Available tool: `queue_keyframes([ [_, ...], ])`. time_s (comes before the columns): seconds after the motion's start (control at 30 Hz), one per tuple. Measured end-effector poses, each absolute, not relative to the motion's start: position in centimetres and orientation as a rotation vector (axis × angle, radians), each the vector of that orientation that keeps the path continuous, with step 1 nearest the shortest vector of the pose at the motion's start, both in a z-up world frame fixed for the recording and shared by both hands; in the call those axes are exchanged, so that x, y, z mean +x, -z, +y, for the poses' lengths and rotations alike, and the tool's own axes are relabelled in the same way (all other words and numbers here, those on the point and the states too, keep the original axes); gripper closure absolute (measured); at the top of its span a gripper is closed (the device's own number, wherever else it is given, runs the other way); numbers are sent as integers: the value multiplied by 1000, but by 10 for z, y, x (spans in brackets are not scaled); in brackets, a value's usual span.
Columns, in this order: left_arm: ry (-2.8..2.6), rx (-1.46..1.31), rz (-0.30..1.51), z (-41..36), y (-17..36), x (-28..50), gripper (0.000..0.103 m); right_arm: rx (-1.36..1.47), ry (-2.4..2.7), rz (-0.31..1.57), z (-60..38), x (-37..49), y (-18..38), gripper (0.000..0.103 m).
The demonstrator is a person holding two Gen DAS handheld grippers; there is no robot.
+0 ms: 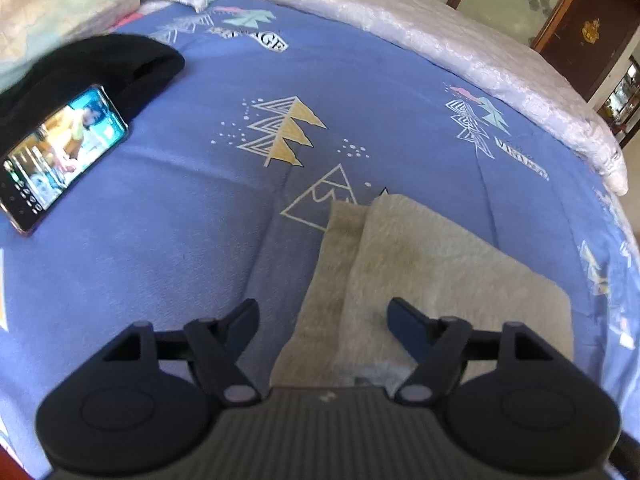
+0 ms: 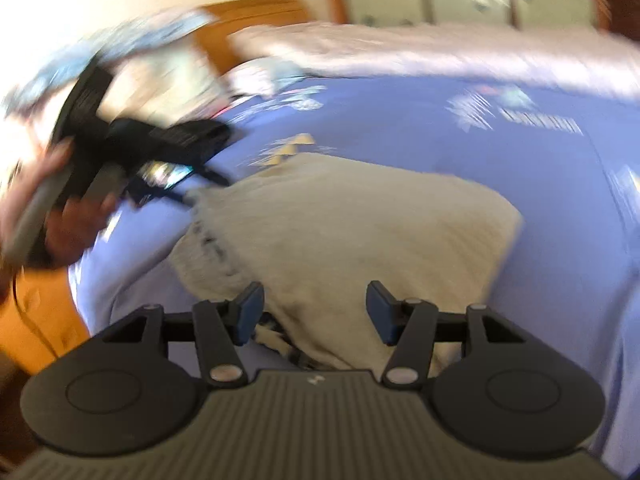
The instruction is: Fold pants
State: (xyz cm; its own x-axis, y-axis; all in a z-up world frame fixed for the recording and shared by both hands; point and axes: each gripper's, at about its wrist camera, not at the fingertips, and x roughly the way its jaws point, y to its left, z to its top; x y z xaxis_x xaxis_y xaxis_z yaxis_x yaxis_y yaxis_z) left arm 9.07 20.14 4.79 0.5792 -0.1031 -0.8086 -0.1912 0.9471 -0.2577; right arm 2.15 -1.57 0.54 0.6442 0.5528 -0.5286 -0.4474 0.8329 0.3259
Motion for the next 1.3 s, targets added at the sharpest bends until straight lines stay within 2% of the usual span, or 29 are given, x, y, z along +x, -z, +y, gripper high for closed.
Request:
queue_keyframes([
  [0.13,-61,-273,943,187,-50,87,17,370,-480,710,-39,30,4,44],
  [0.17,-55,-278,941,186,-51,86,18,425,-459,732,-42,29,11,43],
  [0.23,-46,-290,955,183,-48,85,45,531,-425,780,-52,35,21,43],
  [0.27,-31,-296,968,181,-47,84,71,566,-415,803,-56,36,24,43],
  [0.3,-14,-315,975,180,-48,81,82,589,-405,824,-58,37,28,43],
  [0.43,-12,-315,912,174,-70,57,87,592,-412,877,-52,33,30,44],
  [0.47,-6,-314,903,173,-74,50,87,580,-417,879,-48,32,30,54],
  [0.5,-14,-309,906,173,-75,46,87,562,-425,878,-44,31,28,70],
  [0.53,-27,-306,917,173,-72,43,87,537,-420,874,-41,32,27,72],
  [0.57,-41,-303,940,174,-65,41,85,510,-414,864,-38,32,25,73],
  [0.63,-81,-301,994,177,-48,42,70,496,-405,861,-37,33,26,73],
  [0.67,-103,-320,1005,181,-43,42,49,502,-399,867,-36,35,28,73],
  [0.7,-123,-336,998,185,-42,41,36,517,-398,872,-38,35,29,69],
  [0.73,-119,-359,983,192,-43,41,31,541,-395,869,-41,36,32,69],
  [0.77,-102,-385,971,198,-45,40,15,575,-399,862,-44,37,33,62],
  [0.8,-81,-421,962,205,-45,42,1,614,-405,855,-50,38,33,49],
  [0.87,-41,-483,974,214,-40,48,0,679,-391,836,-61,42,35,42],
  [1.0,52,-640,1050,221,-12,59,0,777,-377,836,-69,56,40,42],
  [1.07,60,-681,1028,222,-3,57,1,803,-395,862,-64,65,46,41],
  [1.13,71,-667,1009,217,-3,53,14,806,-427,910,-54,74,55,41],
  [1.17,86,-671,1010,214,-3,51,39,790,-443,903,-46,76,55,41],
  [1.2,102,-689,1018,211,-2,51,51,748,-454,905,-40,78,50,48],
  [1.23,97,-700,1020,210,-2,51,52,689,-457,909,-32,80,43,59],
  [1.27,85,-691,1012,207,-4,51,57,636,-453,914,-25,82,37,74],
  [1.3,81,-675,1003,203,-8,49,60,597,-452,902,-22,84,29,81],
])
